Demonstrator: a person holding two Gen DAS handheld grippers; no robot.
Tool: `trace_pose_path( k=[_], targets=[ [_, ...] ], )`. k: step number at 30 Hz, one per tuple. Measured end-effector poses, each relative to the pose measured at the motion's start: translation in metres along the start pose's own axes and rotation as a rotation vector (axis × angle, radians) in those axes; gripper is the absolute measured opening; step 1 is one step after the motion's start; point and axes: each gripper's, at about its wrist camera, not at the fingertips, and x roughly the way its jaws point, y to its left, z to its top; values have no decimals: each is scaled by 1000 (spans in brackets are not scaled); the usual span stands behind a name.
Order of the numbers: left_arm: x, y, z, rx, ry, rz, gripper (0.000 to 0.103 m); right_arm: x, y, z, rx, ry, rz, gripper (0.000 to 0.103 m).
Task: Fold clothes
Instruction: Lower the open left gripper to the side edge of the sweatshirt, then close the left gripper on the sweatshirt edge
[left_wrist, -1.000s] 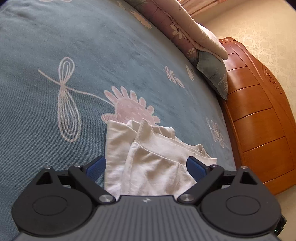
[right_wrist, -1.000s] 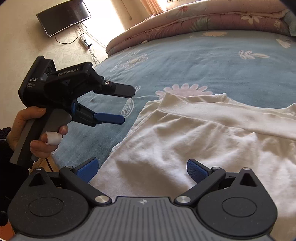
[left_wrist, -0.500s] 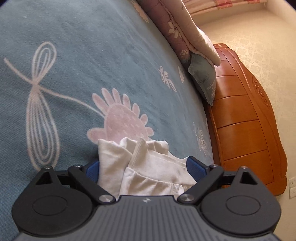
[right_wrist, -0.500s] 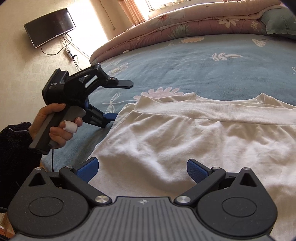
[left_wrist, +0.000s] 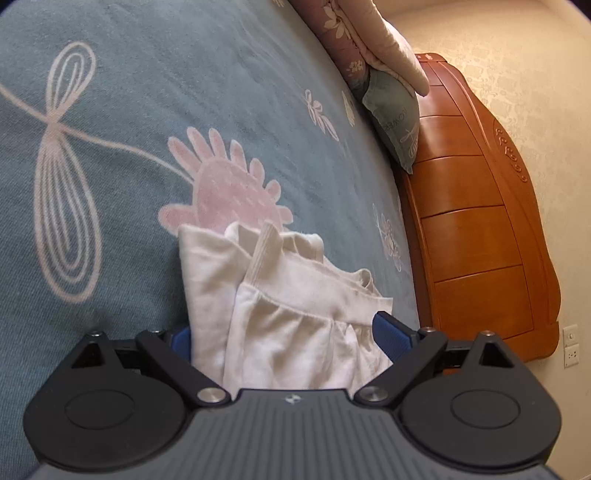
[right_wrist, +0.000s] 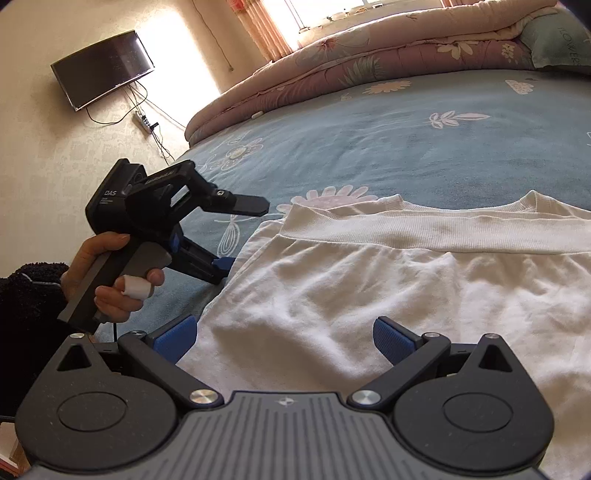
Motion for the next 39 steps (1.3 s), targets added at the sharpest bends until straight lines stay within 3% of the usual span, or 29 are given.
trace_pose_path(
  k=[4, 11, 20, 25, 27, 31, 32, 34, 39],
  targets=[
    [12, -7, 10, 11, -6, 9, 94, 0, 4, 3, -16, -16, -9, 103],
    [-2, -7, -18, 113, 76, -20, 94, 3, 9, -1, -44, -5, 3, 103],
    [15, -14, 4, 102, 75, 1, 91, 0, 15, -2, -55, -10, -10, 103],
    [0, -2, -10, 129, 98, -2, 71, -2, 11, -3, -43, -11, -18, 103],
    [0, 6, -5, 86, 93, 10, 55, 0, 11, -5, -47, -5, -24, 103],
    [10, -5, 0, 166, 118, 49, 50, 1, 15, -7, -59, 6, -22, 103],
    [10, -8, -1, 188, 120, 72, 45, 1, 16, -7, -66, 7, -24, 103],
    [9, -7, -1, 189, 113, 104, 19, 0, 21, -7, -87, 7, -34, 103],
    [6, -5, -5, 177, 88, 158, 18, 3, 50, -12, -258, 32, -109, 103]
  ],
)
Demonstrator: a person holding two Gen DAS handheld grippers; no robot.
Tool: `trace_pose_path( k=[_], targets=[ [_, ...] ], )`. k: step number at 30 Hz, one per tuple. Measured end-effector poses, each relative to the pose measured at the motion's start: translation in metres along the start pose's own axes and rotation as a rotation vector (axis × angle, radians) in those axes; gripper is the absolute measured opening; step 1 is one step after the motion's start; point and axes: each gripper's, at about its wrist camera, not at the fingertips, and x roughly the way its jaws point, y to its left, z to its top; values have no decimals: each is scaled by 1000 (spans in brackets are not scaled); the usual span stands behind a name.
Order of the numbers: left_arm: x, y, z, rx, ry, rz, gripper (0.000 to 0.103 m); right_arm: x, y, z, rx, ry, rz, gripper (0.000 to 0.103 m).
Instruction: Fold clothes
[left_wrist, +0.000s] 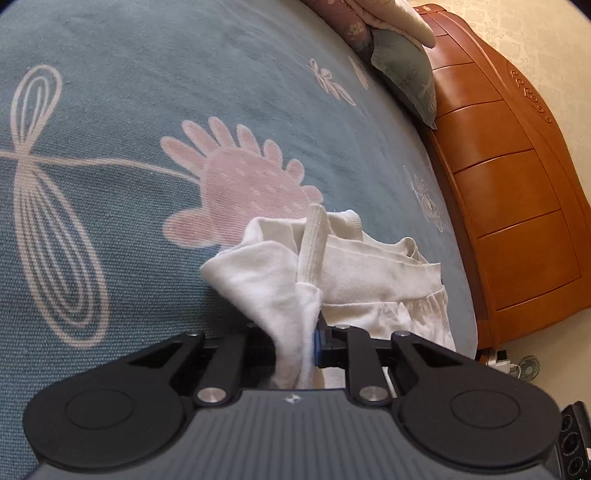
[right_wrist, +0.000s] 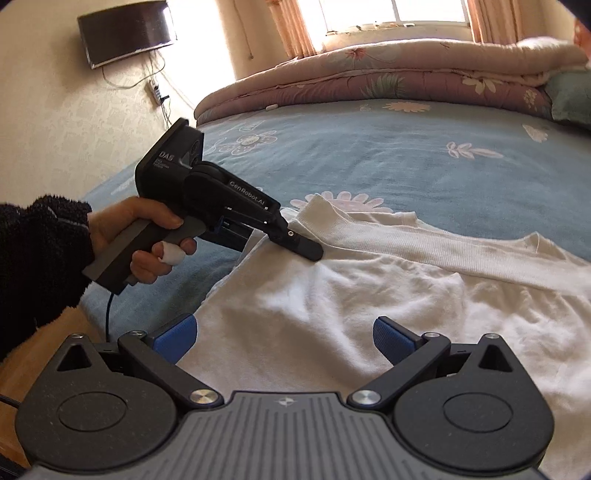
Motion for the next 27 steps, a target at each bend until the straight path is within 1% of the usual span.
trace_pose_path(
  k=[2, 4, 7, 8, 10, 14, 16, 19, 22, 27],
  targets=[
    [0, -2, 0, 11, 1, 10, 18, 3, 23, -1, -139, 28, -44, 103],
    [0, -3, 1, 20, 1, 18, 18, 10, 48, -6, -305, 48, -85, 103],
    [-1, -3, 0, 24, -6, 21, 18, 21, 83, -18, -545, 63, -153, 103],
    [-1, -3, -1, 20, -11, 20, 18, 25, 93, -23, -613, 68, -169, 103],
    [-1, -3, -3, 12, -23, 16, 18, 33, 108, -31, -708, 75, -197, 103],
    [-1, -4, -6, 7, -38, 22, 18, 48, 130, -44, -832, 93, -237, 103],
    [-2, -5, -6, 8, -44, 28, 18, 49, 138, -49, -887, 62, -286, 103],
    [-1, -5, -7, 5, -49, 28, 18, 49, 142, -56, -968, 39, -360, 103],
    [-1, -5, -7, 2, -54, 26, 18, 46, 142, -64, -1022, 42, -409, 103],
    [-1, -4, -8, -4, -61, 22, 18, 46, 143, -73, -1075, 39, -531, 103]
  ],
)
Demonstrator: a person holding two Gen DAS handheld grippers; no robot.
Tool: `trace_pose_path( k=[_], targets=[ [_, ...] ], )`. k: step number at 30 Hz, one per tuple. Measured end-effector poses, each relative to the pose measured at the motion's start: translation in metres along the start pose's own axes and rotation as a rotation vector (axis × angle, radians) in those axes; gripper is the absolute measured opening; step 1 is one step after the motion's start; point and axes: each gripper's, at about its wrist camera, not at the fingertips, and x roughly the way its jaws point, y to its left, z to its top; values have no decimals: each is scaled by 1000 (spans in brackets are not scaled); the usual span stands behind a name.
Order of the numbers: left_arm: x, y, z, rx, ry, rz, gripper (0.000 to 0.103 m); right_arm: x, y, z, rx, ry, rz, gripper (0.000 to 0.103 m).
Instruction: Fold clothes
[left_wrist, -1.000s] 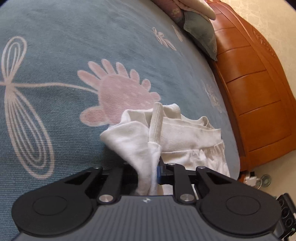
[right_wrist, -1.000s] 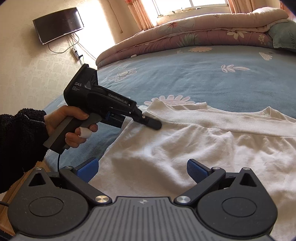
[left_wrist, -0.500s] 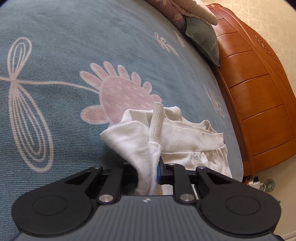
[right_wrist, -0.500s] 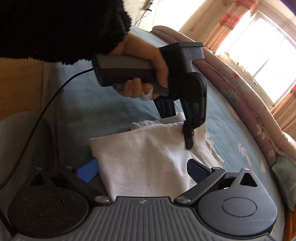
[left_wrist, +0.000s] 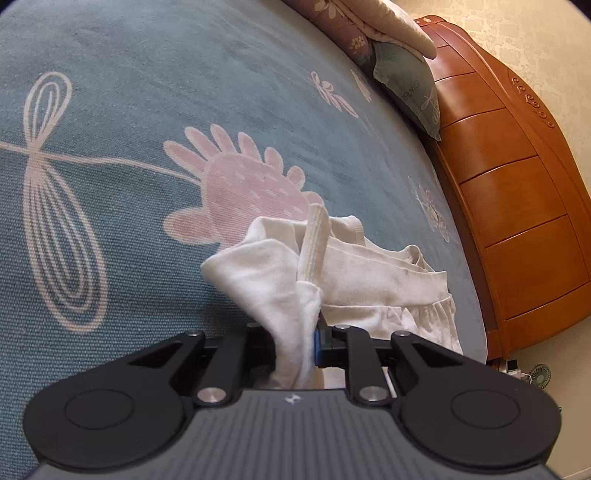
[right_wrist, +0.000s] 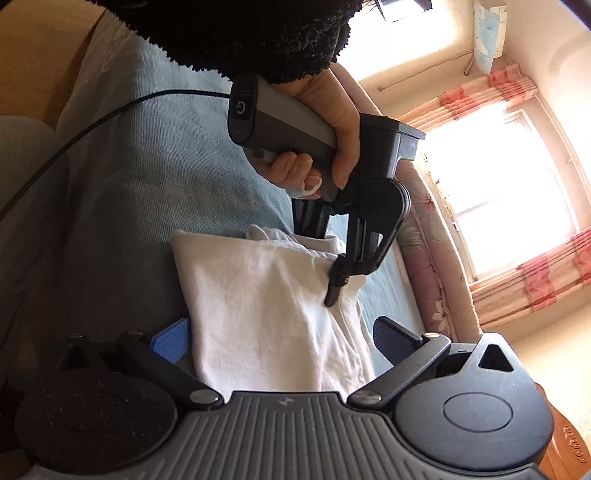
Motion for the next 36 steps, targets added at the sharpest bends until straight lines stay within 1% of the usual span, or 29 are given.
trace_pose_path(
  k=[3, 6, 9, 12, 15, 18, 20, 22, 23, 25, 26, 27, 28, 29, 30, 33, 36],
  targets=[
    [0, 1, 0, -6, -3, -6, 18, 6, 7, 13, -40, 4, -42, 103],
    [0, 2, -1, -12, -6, -12, 18, 11, 14, 24, -54, 11, -72, 103],
    [1, 4, -1, -20, -10, -20, 18, 8, 15, 17, -60, 30, -96, 103],
    [2, 4, -2, -23, -12, -24, 18, 11, 12, 5, -40, 78, -128, 103],
    [2, 4, -1, -27, -12, -25, 18, 19, 8, 9, -17, 99, -135, 103],
    [3, 3, -2, -29, -14, -21, 18, 28, 13, 20, -20, 85, -153, 103],
    [4, 2, -2, -29, -16, -21, 18, 29, 14, 19, -18, 85, -157, 100],
    [4, 3, -2, -31, -14, -26, 18, 25, 16, 15, -8, 83, -152, 95],
    [4, 4, -1, -34, -14, -29, 18, 24, 17, 13, 0, 85, -147, 92],
    [4, 4, -1, -34, -14, -28, 18, 23, 19, 14, 9, 95, -118, 75],
    [4, 3, -2, -34, -14, -26, 18, 23, 20, 15, 12, 100, -102, 70],
    [4, 2, -2, -33, -15, -22, 18, 23, 21, 16, 17, 106, -78, 55],
    [4, 2, -2, -32, -16, -19, 18, 23, 23, 17, 24, 112, -49, 35],
    [4, 1, -2, -30, -17, -15, 18, 23, 26, 18, 29, 120, -12, 22],
    [4, 0, -2, -27, -18, -11, 18, 24, 30, 18, 32, 128, 8, 7],
    [4, -3, -3, -24, -20, 3, 18, 25, 36, 18, 16, 122, -8, 7],
    [3, -8, -2, -12, -19, 30, 18, 26, 25, 18, 63, 122, 31, 7]
  ],
)
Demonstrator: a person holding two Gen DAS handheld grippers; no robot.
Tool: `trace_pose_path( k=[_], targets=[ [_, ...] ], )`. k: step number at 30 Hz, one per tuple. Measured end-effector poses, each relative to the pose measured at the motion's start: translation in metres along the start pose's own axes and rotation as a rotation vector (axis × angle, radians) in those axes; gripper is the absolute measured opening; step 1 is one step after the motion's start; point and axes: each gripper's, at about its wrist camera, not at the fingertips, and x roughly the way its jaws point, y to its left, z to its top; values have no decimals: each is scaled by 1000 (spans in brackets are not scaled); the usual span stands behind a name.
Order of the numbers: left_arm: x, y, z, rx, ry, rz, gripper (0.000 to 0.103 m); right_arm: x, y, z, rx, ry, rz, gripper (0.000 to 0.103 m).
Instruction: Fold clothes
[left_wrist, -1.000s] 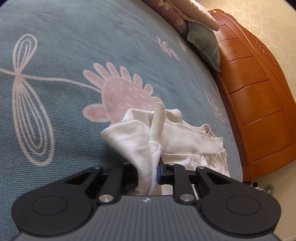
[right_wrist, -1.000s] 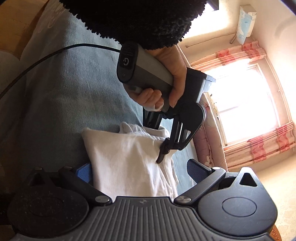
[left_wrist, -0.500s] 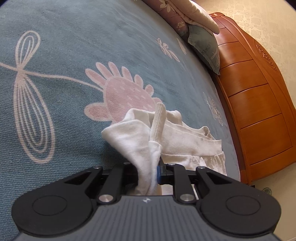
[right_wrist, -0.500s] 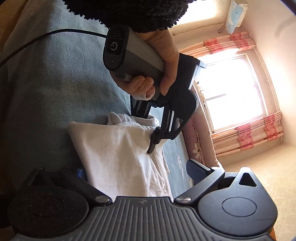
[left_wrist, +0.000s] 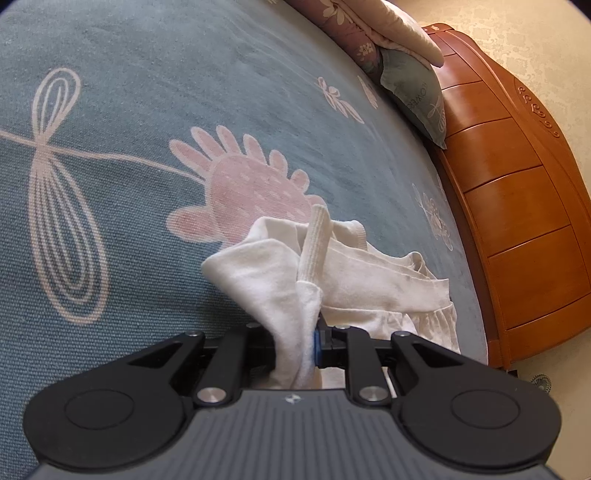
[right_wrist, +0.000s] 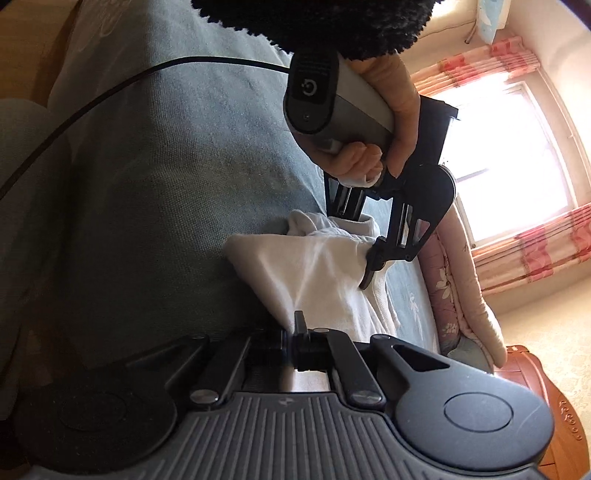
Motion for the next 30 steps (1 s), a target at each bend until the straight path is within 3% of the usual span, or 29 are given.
trace_pose_path(
  k=[6, 17, 30],
  targets=[
    [-2, -15, 3, 2, 13, 73, 16, -1, -17, -2, 93, -12, 65, 5],
    [-17, -80, 9, 90, -21, 238, 14, -27, -62, -30, 313, -76, 40, 5],
    [15, -203, 12, 243, -47, 322, 14, -66, -133, -114, 648, -139, 21, 5]
  ],
)
